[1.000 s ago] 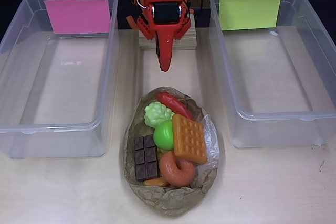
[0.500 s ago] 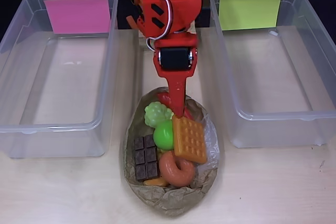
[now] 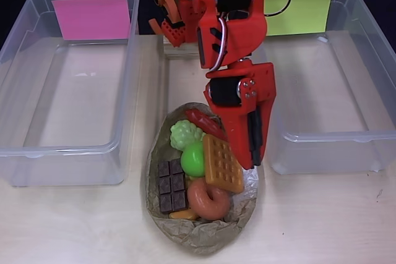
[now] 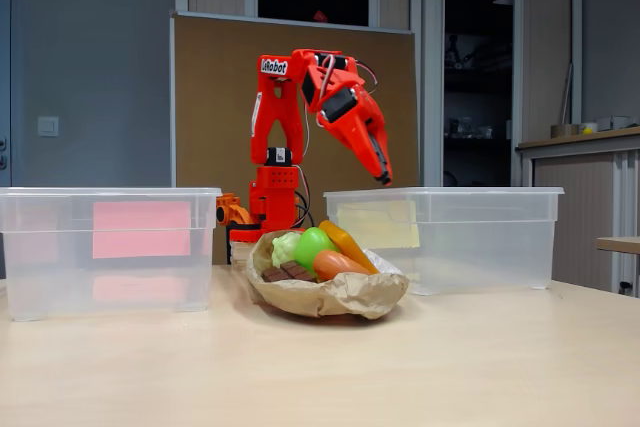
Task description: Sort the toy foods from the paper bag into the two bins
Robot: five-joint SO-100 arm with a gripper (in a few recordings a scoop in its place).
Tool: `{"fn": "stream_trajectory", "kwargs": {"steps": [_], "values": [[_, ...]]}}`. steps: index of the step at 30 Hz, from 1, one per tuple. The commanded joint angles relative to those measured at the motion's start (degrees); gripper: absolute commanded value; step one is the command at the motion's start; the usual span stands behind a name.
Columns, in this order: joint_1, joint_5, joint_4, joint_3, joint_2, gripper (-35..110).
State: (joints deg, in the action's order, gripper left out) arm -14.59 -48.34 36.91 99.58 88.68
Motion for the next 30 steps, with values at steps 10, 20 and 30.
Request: {"fn": "stream_trajectory", "kwargs": {"steps": [10,20,30], "values": [[6.15,-18.46,4.22,6.33,2.72,0],[5.63,-28.39,8.17,11.34,4.39,31],[2.2,-33.22,11.69,7.03,2.11,29]]}}
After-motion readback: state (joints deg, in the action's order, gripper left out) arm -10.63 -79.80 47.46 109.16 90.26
